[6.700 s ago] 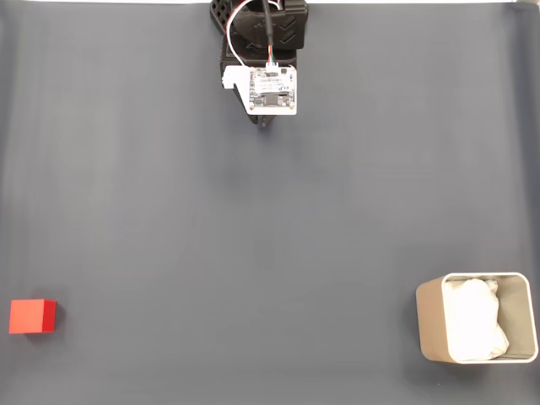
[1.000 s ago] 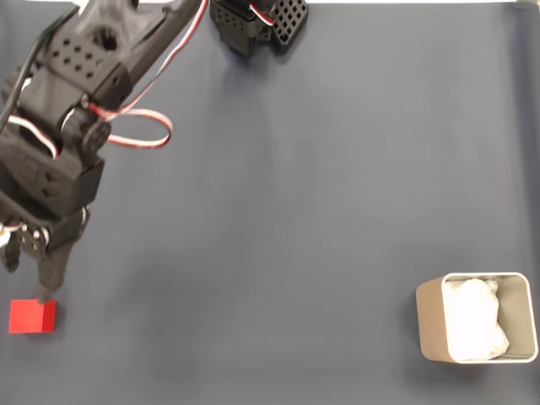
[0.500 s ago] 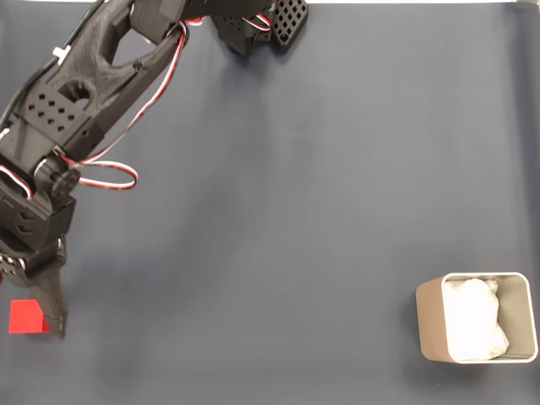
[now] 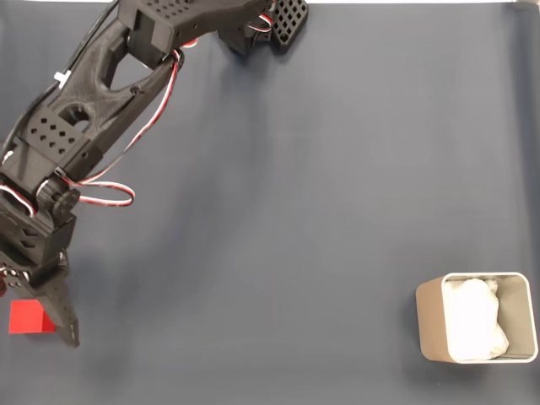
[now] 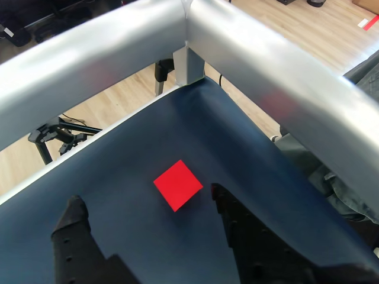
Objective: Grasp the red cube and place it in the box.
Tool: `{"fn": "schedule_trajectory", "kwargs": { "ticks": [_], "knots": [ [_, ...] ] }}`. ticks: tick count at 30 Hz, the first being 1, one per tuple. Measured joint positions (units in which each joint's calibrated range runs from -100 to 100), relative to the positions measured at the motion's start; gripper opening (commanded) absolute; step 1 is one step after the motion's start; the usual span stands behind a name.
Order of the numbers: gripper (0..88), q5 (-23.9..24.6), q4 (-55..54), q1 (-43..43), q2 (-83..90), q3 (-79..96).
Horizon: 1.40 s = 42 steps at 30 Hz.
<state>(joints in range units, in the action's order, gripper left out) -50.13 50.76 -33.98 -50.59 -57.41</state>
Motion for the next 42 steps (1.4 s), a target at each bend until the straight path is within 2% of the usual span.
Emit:
{"fn": "schedule_trajectory", "kwargs": {
  "ticks": [25,42],
  "knots": [
    [49.3,-0.05,-2.31,-1.34,-12.33,-13.92],
    [49.6,-0.05,-3.66,-0.67,-14.24,-14.10]
  ]
}}
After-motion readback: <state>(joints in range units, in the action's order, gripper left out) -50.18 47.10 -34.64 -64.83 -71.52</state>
